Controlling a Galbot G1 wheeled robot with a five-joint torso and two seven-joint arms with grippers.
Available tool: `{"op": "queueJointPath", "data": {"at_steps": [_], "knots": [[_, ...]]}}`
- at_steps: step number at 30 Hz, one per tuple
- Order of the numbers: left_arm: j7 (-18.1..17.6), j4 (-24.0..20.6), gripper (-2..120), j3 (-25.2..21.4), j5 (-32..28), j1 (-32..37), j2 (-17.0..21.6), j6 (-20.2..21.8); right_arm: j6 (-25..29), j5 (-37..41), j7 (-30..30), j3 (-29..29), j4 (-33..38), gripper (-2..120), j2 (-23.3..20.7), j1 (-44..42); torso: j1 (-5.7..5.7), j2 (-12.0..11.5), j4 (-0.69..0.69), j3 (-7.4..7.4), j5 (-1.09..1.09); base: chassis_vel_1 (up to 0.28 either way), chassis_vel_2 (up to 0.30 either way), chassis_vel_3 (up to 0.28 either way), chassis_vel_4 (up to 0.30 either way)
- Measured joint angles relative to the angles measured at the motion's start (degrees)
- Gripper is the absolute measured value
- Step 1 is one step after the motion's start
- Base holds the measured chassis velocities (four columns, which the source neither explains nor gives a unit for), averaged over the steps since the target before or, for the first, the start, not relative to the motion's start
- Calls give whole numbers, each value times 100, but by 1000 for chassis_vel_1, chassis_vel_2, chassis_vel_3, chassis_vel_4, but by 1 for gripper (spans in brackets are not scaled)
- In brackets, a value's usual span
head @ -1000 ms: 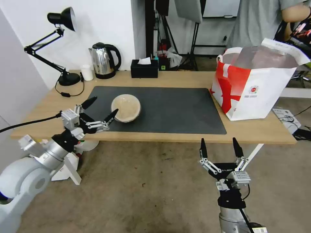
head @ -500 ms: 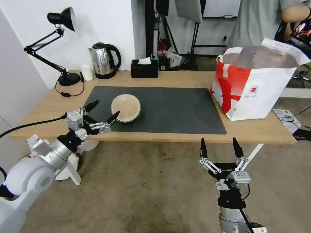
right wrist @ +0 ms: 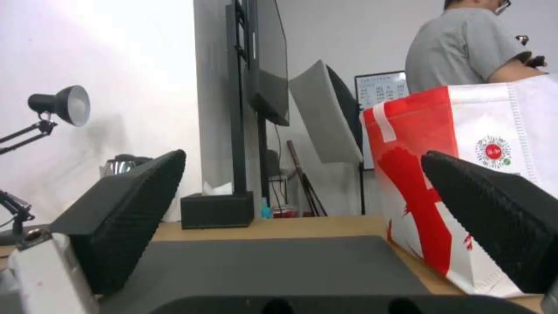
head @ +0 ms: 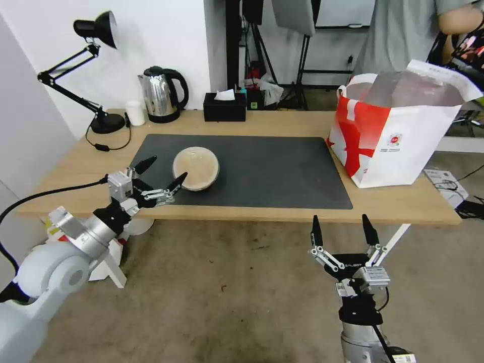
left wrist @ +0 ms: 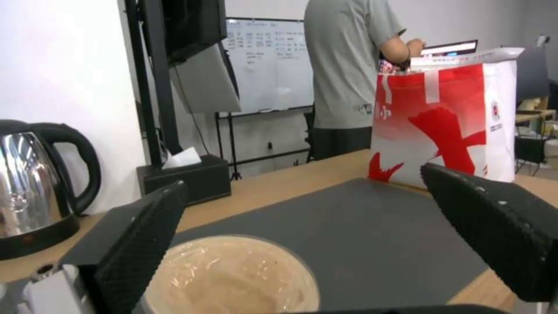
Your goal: Pick up the trash from the table and place it into the takeout bag.
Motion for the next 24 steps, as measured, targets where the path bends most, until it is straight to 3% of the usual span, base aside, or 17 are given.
{"op": "queueJointPath", "data": {"at_steps": [11, 24], "knots": [[-6, 132, 100, -235, -111, 149, 105, 9, 0, 0, 0, 0, 0, 100, 0, 0, 0, 0, 1, 0, 0, 0, 0, 0, 0], [-63, 314, 100, 29, -127, -55, 6, 20, 0, 0, 0, 0, 0, 100, 0, 0, 0, 0, 0, 0, 0, 0, 0, 0, 0]]}}
